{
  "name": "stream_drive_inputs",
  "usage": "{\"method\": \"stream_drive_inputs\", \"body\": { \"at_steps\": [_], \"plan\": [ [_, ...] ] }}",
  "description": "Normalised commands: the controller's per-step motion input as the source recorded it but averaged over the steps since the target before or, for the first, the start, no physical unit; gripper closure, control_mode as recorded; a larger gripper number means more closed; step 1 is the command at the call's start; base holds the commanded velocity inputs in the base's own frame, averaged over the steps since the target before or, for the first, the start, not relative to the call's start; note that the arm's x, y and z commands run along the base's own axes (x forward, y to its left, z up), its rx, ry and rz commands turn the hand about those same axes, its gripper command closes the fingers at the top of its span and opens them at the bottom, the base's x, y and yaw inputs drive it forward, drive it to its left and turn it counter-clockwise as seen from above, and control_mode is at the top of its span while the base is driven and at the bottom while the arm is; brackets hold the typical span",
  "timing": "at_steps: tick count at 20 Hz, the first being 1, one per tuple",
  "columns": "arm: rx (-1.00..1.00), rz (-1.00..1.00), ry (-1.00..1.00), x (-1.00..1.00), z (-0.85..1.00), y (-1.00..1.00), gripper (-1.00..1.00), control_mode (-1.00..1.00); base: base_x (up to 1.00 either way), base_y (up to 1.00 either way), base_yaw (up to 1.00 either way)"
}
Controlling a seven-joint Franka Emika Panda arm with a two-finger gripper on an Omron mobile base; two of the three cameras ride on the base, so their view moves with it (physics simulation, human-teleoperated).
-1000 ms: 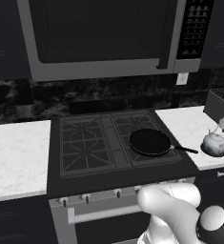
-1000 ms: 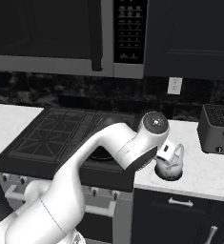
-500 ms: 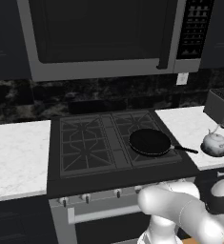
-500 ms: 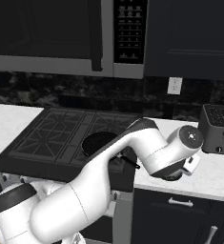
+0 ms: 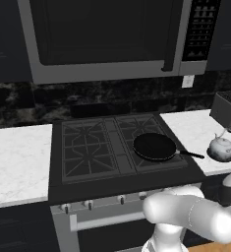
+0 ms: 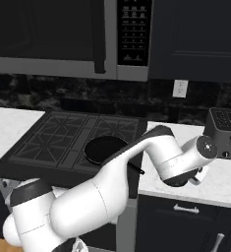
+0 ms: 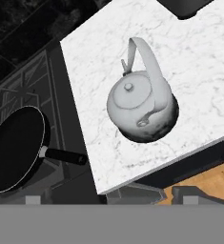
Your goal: Pick the kettle from the counter and place it on a stove burner. Then turn the burner on.
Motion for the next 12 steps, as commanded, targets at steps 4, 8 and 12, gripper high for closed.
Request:
{"method": "stream_drive_inputs", "body": {
  "at_steps": [4, 8, 12],
  "plan": [
    [0.03, 0.0, 0.0, 0.28, -0.26, 0.0, -1.0, -1.0, 0.0, 0.0, 0.0],
    [0.02, 0.0, 0.01, 0.09, -0.06, -0.06, -1.0, -1.0, 0.0, 0.0, 0.0],
    [0.02, 0.0, 0.0, 0.07, -0.04, -0.11, -1.0, -1.0, 0.0, 0.0, 0.0]
  ]
}}
